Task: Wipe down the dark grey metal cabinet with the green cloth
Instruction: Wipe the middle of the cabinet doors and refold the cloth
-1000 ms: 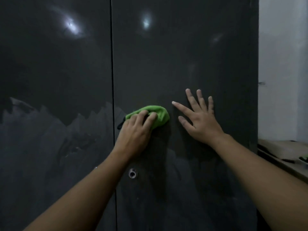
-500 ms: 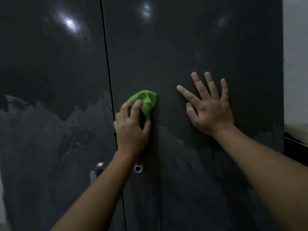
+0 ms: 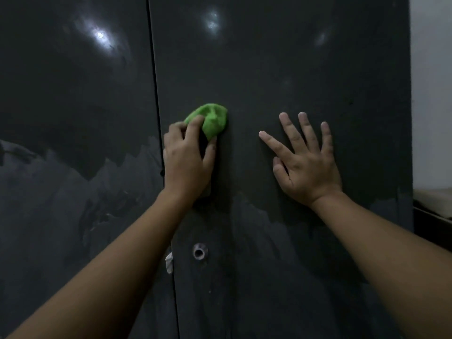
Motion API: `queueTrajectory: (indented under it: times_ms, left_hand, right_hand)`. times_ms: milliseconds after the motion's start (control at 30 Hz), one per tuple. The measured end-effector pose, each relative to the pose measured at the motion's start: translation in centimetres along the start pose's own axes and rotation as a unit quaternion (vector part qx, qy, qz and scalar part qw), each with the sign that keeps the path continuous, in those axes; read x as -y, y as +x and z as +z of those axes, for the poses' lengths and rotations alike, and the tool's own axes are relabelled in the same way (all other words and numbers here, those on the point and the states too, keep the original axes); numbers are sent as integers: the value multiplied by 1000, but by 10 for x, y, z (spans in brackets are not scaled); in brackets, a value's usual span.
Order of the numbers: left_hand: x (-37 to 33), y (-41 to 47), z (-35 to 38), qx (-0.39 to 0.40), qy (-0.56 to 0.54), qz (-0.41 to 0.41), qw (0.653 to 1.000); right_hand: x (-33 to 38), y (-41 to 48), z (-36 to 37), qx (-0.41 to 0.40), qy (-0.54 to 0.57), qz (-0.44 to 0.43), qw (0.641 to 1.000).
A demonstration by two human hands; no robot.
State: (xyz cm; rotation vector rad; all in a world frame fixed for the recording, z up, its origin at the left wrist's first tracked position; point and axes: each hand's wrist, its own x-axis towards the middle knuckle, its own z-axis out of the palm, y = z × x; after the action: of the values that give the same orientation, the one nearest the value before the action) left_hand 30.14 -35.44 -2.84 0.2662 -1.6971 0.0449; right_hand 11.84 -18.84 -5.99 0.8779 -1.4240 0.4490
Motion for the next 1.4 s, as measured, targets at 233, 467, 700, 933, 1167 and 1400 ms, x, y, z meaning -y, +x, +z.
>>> queueTrajectory:
  times_ms: [233,467,700,933,1167,1400]
  left_hand:
    - [-40,22,23,-2,-4,82,997]
    - [-10,-29,13,88,53,162,981]
    - [59,-62,-26,128,102,225,960]
    - [50,-65,-18,-15,2,-54,998]
    - [27,-142,14,68,18,85,994]
    - [46,-151,-4,166,62,259,949]
  right_hand:
    - [0,-1,-1,1,3,1,1000]
    - [0,-2,-3,-25,41,1,999]
    - [2,-4,-2,-21,33,0,999]
    - [2,-5,-1,-17,21,2,1000]
    - [3,-4,-2,-10,17,5,1000]
    - [4,-4,-4,-13,17,8,1000]
